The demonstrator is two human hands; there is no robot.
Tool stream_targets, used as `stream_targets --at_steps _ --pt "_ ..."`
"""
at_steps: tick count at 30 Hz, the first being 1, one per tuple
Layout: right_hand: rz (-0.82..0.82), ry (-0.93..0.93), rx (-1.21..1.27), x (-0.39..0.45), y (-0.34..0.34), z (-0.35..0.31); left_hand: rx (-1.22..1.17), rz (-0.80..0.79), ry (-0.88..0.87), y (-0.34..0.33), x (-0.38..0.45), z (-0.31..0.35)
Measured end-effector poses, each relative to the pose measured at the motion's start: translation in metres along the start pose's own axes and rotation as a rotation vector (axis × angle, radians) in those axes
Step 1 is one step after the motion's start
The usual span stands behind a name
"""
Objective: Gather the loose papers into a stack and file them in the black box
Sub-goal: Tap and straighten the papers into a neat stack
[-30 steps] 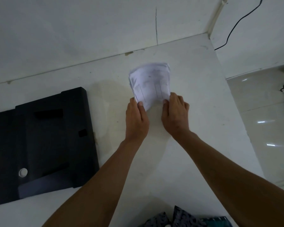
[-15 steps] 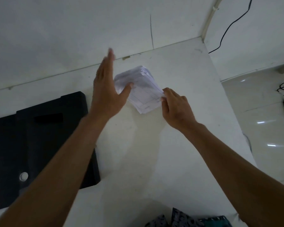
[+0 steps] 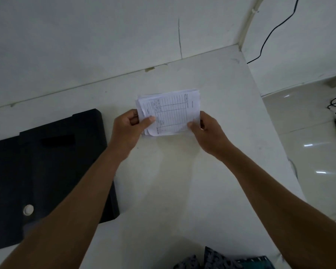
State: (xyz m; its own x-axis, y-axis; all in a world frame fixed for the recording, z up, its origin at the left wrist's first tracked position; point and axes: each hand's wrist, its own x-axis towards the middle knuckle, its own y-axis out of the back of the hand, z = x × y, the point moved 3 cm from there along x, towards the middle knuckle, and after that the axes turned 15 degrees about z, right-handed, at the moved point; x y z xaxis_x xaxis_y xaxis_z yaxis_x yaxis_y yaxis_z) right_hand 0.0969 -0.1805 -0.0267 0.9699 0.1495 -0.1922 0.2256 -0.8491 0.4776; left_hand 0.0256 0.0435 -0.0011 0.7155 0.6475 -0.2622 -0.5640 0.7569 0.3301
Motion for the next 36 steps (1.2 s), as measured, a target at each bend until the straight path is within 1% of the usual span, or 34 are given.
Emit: stream_targets --at_steps 3,5,8,10,12,14,17,19,21,23,25,27,29,31,32,34,36 --pt "0.191 0.097 -0.039 0.002 0.002 0.0 0.178 0.006 -0.2 -0.006 -0.006 -0.001" --pt "0.239 0.166 -0.032 0.002 0.001 -0.001 0.276 0.043 -0.307 -0.007 -0.005 -0.001" --pt "0.338 0.35 -0.098 0.003 -0.001 -0.008 0.299 0.168 -0.44 -0.005 -0.001 0.003" --pt "0.404 0.408 -0.187 0.006 -0.003 -0.006 0.273 0.202 -0.496 -0.006 0.001 0.004" --pt "0.381 0.39 -0.289 0.007 -0.007 0.004 0.308 0.186 -0.533 -0.009 0.0 -0.003" --pt "0.319 0.362 -0.369 0.007 -0.012 0.014 0.338 0.152 -0.558 -0.011 -0.004 -0.011" --pt "0.299 0.293 -0.365 0.011 -0.012 0.014 0.292 0.108 -0.553 -0.013 -0.005 -0.014" --pt "0.324 0.298 -0.357 0.014 -0.01 0.012 0.311 0.118 -0.564 -0.014 -0.002 -0.012" --pt "0.299 0.317 -0.402 0.015 -0.011 0.013 0.348 0.121 -0.583 -0.016 0.002 -0.013" --pt "0.272 0.287 -0.391 0.016 -0.011 0.016 0.335 0.108 -0.544 -0.017 0.004 -0.014" --pt "0.27 0.243 -0.371 0.017 -0.01 0.013 0.314 0.087 -0.418 -0.019 0.006 -0.012" --pt "0.199 0.195 -0.422 0.019 -0.012 0.014 0.294 0.089 -0.295 -0.019 0.007 -0.012" --pt "0.123 0.144 -0.382 0.018 -0.013 0.012 0.221 0.148 -0.191 -0.018 0.007 -0.011" --pt "0.1 0.041 -0.169 0.013 -0.01 0.006 0.073 0.229 -0.039 -0.018 0.001 -0.009" --pt "0.1 -0.025 -0.036 0.009 -0.009 0.002 -0.019 0.242 0.052 -0.019 -0.006 -0.011" --pt "0.077 -0.161 0.196 -0.001 -0.007 -0.004 -0.195 0.193 0.198 -0.028 -0.023 -0.013" --pt "0.031 -0.249 0.322 -0.009 -0.01 -0.005 -0.274 0.121 0.204 -0.039 -0.036 -0.01"
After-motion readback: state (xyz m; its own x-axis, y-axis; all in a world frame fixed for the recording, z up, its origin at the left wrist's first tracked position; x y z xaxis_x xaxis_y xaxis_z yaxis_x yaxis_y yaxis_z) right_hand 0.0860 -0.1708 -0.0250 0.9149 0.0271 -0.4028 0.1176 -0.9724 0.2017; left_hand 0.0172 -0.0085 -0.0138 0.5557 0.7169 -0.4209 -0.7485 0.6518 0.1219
